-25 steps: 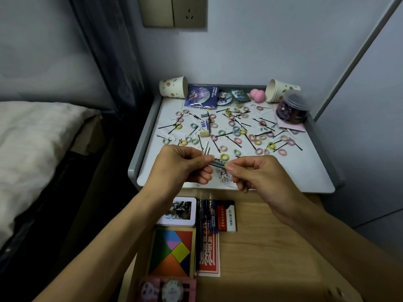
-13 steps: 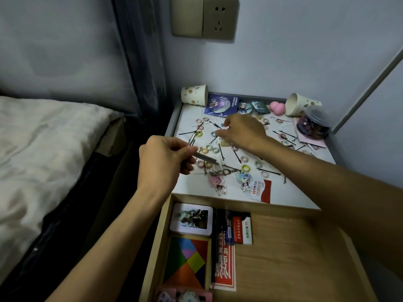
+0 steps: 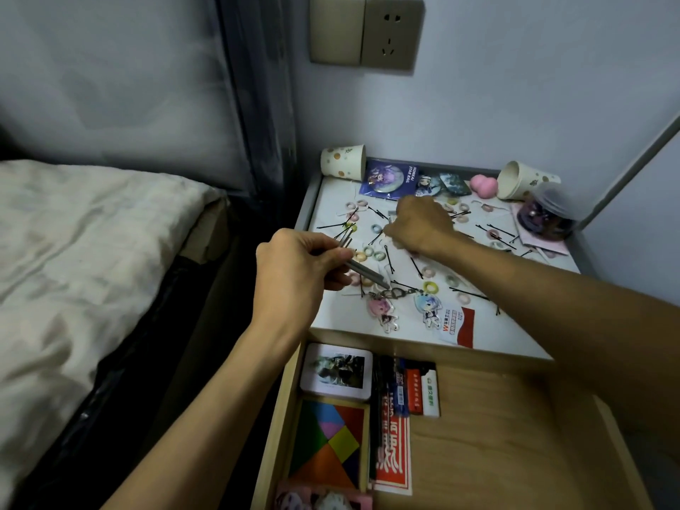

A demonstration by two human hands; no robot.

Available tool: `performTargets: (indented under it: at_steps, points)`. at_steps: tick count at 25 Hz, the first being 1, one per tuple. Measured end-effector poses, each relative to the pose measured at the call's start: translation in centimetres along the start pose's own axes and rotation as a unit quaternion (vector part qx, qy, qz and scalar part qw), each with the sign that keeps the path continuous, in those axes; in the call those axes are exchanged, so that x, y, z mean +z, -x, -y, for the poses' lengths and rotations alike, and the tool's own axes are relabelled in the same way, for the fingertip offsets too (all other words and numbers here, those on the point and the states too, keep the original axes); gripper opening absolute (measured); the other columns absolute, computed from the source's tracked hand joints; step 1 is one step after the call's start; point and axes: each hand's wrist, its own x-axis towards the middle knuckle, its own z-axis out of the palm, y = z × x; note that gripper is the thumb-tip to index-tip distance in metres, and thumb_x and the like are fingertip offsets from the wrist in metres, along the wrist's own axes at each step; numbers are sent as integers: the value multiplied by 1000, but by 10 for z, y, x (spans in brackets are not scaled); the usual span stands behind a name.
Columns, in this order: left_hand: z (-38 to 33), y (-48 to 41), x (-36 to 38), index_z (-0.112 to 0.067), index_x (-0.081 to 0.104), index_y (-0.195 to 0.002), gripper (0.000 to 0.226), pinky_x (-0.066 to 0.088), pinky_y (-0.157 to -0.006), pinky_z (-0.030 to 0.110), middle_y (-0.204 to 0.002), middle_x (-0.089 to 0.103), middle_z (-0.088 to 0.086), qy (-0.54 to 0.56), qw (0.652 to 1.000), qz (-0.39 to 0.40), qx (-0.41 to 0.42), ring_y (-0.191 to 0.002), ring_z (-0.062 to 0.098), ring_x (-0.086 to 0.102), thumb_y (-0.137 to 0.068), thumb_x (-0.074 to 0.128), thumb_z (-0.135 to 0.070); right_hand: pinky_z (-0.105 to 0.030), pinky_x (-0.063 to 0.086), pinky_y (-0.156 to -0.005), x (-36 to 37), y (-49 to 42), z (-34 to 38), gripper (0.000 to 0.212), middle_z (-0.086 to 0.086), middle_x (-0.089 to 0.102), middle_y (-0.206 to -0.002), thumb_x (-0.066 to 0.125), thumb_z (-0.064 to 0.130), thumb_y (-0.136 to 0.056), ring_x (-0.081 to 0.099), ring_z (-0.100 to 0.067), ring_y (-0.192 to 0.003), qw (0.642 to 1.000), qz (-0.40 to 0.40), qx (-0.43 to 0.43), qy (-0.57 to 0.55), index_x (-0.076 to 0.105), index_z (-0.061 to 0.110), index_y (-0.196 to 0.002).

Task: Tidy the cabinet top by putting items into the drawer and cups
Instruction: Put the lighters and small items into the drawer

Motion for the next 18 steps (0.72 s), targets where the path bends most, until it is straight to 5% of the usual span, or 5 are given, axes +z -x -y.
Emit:
performTargets:
  at_steps: [3, 7, 13, 18]
  points:
    - [2, 0, 3, -4, 75, -82, 3, 57, -55, 22, -66, 71, 17, -5, 1000, 27, -4, -56, 23, 71, -84, 73, -6, -33, 54, -57, -26, 31, -7, 22, -2, 68, -69, 60, 23, -84, 67, -23, -63, 981, -8, -2, -193, 66, 7, -98]
    - [3, 11, 16, 2, 74, -87, 8, 60, -57, 27, -69, 72, 19, -46, 994, 93, -19, -58, 26, 71, -84, 73, -5, -31, 58, -61, -48, 127, -45, 19, -6, 71, -81, 60, 18, -94, 72, -23, -70, 918, 106, -50, -380, 60, 20, -113]
    - [17, 41, 40, 2, 75, -84, 10, 56, -54, 22, -62, 71, 14, -134, 975, 173, -42, -56, 22, 71, -84, 74, -8, -21, 50, -53, 19, 226, -132, 17, -6, 71, -84, 65, 23, -91, 64, -9, -61, 914, 355, -7, -194, 62, 24, -108]
    - [29, 63, 55, -2, 76, -82, 9, 59, -56, 27, -63, 72, 10, -169, 957, 224, -74, -57, 19, 72, -83, 75, -11, -27, 46, -60, 76, 234, -144, 16, 8, 62, -84, 68, 28, -82, 60, -11, -76, 967, 253, -11, -33, 59, 27, -94]
